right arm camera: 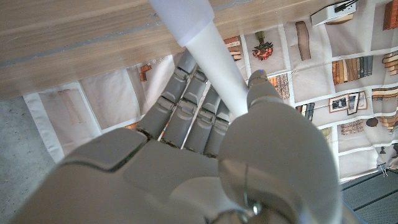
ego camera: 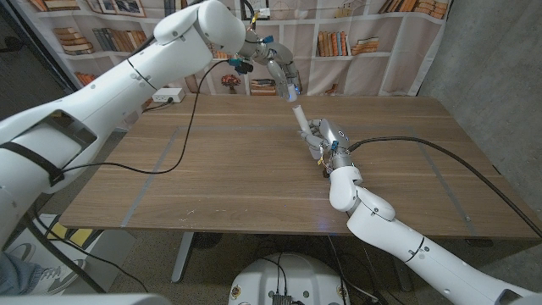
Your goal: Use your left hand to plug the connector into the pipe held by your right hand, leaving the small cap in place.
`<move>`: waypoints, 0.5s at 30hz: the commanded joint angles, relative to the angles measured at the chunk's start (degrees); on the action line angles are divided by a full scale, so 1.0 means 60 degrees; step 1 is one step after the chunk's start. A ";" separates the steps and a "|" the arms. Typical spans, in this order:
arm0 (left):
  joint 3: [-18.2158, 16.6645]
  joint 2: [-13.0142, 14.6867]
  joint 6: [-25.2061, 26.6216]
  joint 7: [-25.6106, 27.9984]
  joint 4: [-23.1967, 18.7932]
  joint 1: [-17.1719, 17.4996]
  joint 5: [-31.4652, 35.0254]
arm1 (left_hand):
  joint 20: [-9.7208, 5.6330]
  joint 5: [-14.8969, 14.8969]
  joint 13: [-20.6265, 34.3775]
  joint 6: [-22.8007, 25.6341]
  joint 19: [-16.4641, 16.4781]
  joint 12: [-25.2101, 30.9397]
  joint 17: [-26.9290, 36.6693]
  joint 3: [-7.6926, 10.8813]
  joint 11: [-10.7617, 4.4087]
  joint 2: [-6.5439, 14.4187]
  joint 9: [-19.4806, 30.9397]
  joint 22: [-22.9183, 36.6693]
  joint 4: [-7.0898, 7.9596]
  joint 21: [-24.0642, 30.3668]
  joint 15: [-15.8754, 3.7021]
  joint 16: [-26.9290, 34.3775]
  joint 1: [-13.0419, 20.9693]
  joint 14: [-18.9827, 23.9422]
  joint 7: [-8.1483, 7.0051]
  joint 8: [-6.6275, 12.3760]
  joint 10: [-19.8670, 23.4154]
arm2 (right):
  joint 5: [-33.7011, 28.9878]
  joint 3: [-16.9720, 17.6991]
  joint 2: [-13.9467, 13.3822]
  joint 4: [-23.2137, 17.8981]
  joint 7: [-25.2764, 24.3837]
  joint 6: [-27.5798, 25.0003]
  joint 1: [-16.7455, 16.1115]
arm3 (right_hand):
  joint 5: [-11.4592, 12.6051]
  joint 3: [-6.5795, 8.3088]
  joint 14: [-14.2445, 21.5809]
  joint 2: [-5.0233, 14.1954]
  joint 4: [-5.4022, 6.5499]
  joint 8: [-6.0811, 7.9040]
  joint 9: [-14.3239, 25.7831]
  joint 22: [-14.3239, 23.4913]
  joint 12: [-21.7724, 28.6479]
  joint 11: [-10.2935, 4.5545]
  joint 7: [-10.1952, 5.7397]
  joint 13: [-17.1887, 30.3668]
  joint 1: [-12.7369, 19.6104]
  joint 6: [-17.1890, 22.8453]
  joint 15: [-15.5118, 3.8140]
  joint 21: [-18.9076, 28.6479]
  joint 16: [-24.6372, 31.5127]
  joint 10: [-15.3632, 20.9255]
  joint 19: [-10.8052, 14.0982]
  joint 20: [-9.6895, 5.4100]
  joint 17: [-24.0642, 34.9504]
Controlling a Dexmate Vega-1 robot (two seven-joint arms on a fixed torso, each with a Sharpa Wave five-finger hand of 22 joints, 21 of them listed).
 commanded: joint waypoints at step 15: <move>-0.0027 -0.0145 -0.0315 0.0161 0.0249 0.0291 -0.0130 | -0.0537 0.0040 0.1477 0.1315 -0.0020 -0.0065 0.0035 0.0351 0.0159 0.0411 0.1006 0.0048 0.0233 0.0148 0.0026 -0.0019 -0.0002 0.0020 0.1110 0.0182 0.1152 | -0.0114 -0.0048 -0.0038 -0.0311 -0.0103 -0.0163 -0.0113 | 0.0039 0.1166 0.0024 0.0082 0.1127 0.0048 0.0067 -0.0014 -0.0044 -0.0191 -0.0655 0.0032 0.0073 0.0680 -0.0626 0.0180 -0.0052 0.0079 0.0003 -0.1375 -0.0002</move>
